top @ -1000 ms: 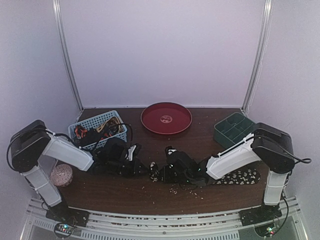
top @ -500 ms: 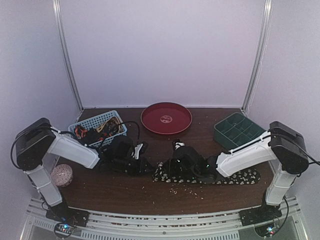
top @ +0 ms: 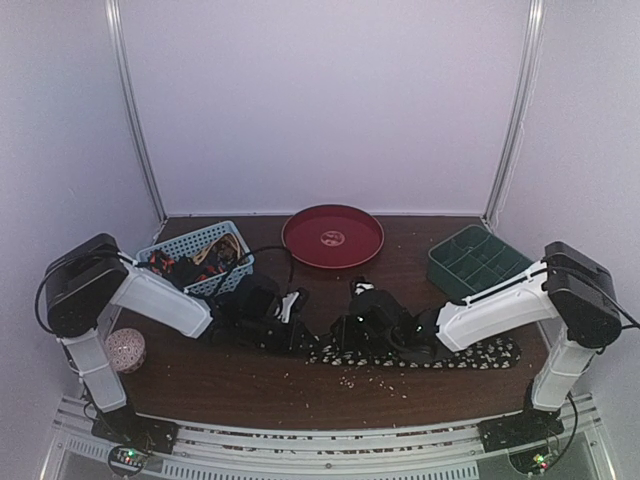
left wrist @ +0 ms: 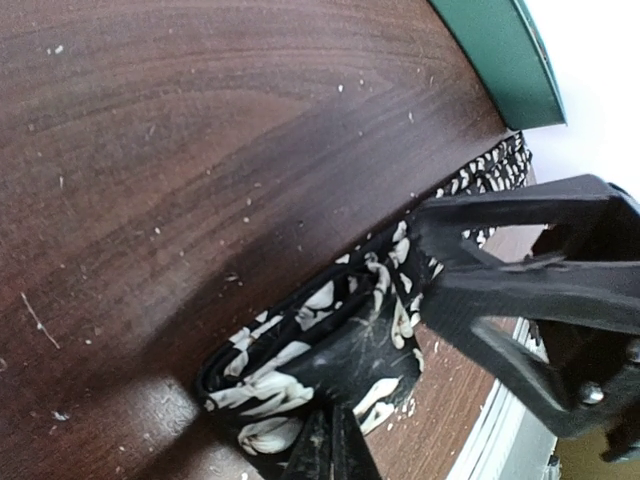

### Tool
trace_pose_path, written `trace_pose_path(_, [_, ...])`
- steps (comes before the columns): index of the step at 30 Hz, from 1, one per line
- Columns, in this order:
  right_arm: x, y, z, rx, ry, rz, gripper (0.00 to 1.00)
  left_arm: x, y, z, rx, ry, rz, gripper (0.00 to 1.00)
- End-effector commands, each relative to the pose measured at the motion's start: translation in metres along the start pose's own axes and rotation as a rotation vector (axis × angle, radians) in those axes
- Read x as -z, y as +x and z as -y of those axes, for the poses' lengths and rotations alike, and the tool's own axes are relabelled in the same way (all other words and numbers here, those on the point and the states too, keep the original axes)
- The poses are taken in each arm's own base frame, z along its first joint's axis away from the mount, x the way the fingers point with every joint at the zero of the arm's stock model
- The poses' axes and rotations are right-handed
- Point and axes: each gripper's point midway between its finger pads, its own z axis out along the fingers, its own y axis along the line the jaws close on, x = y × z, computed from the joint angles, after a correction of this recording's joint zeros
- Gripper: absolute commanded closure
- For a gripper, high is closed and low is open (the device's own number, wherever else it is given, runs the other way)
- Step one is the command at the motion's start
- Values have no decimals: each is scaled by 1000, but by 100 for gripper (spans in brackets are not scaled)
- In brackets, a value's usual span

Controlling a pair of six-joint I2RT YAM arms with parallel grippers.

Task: Roll the ties
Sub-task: Roll the tie at the center of the board.

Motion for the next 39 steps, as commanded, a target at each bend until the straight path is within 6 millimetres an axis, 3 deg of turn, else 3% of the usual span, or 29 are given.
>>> trace_pose_path(1, [-6,18,16,2,55,-62,69,-5,-1,6,-27,20,6,96])
trace_pose_path(8, [-15,40,19,-4,33,-137,76,1,-9,10,-31,7,37,96])
trace_pose_path(17, [-7,51,5,-91,-59,-201,79,17,-19,-12,-12,-149,98,90])
trace_pose_path(24, [-12,44,11,-55,-36,-147,80,12,-10,-7,-17,-95,64,91])
trace_pose_path(31, [-10,36,5,-24,-34,-138,80,13,-12,-3,-35,-82,72,91])
trace_pose_path(35, [-10,35,7,-20,-27,-134,80,24,-32,5,-189,-136,109,73])
trace_pose_path(39, [-11,37,5,-31,-36,-137,79,29,-39,0,-310,-205,94,69])
